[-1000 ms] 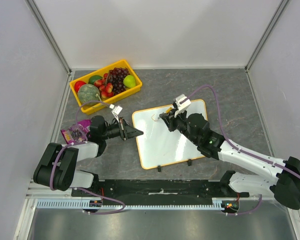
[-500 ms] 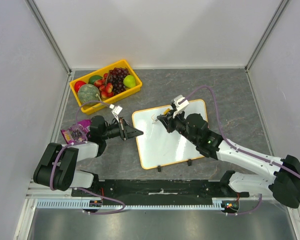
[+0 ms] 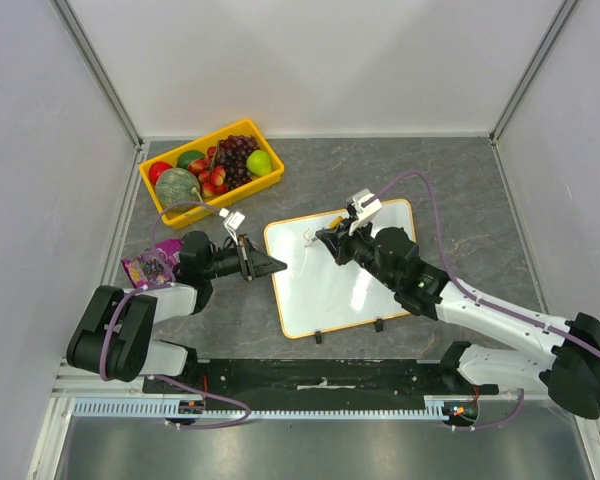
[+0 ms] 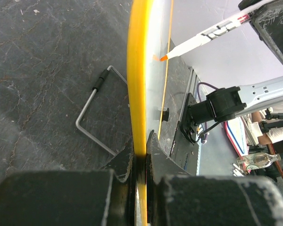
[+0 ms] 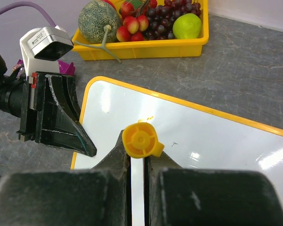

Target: Write a sentence on the whiteboard

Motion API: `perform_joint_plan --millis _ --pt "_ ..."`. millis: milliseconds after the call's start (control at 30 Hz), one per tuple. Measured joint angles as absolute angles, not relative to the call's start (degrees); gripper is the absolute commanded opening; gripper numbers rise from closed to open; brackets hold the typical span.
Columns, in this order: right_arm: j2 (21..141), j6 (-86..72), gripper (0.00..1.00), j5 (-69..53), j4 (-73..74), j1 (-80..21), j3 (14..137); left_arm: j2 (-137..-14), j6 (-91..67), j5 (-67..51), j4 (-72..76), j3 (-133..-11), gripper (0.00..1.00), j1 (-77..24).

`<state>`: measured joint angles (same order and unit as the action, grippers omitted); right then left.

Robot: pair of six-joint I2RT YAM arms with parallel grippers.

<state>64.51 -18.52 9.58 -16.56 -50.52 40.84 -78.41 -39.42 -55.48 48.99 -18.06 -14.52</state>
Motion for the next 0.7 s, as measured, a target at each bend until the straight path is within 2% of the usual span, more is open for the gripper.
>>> perform_joint_plan --millis 267,700 --pt "59.4 -18.5 0.0 10.4 -15.4 -50.4 40.9 -78.4 -39.4 -55.7 49.4 -18.1 0.02 -14.5" --pt "62.4 -18.2 0.0 12.6 -14.4 -50.0 41.2 -78.4 -39.4 -55.7 49.4 -18.1 0.02 -14.5"
